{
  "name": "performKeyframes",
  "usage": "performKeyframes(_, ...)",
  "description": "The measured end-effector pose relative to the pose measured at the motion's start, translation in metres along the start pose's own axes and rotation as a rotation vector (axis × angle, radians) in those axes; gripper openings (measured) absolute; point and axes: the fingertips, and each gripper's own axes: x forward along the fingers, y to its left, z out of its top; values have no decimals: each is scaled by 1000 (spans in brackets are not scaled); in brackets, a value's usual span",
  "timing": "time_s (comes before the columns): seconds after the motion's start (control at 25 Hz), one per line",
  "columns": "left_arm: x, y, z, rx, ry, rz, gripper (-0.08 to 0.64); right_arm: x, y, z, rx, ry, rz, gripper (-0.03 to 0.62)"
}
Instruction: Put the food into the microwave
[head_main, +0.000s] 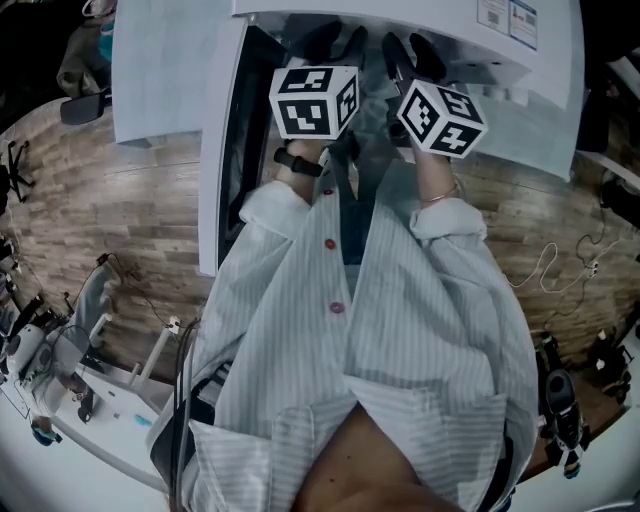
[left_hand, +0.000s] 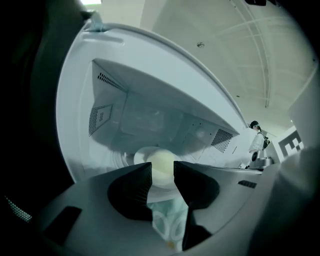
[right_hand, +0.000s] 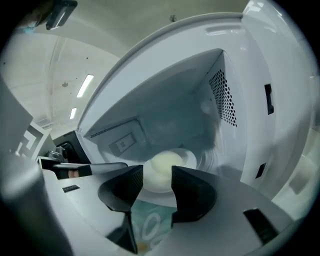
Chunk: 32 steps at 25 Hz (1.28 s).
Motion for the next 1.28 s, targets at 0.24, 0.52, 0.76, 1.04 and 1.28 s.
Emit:
performKeyframes(0.24, -16, -20, 15, 1, -20, -40, 138, -19, 19, 14, -2, 3, 87, 173)
performKeyframes(0.52, -37, -46, 37, 5, -62, -60, 93, -46, 35, 38, -35, -5, 173, 111)
performKeyframes(0.76, -53, -66, 46, 16, -79, -87, 63, -66, 48, 58, -64, -31, 251, 70)
performKeyframes(1.04, -74, -81, 59, 36, -121, -109, 32, -83, 61, 80, -77, -74, 312, 43)
performKeyframes(1.28, -88, -97, 71, 62, -163, -133, 9, -102, 67, 97, -96, -106, 353, 35)
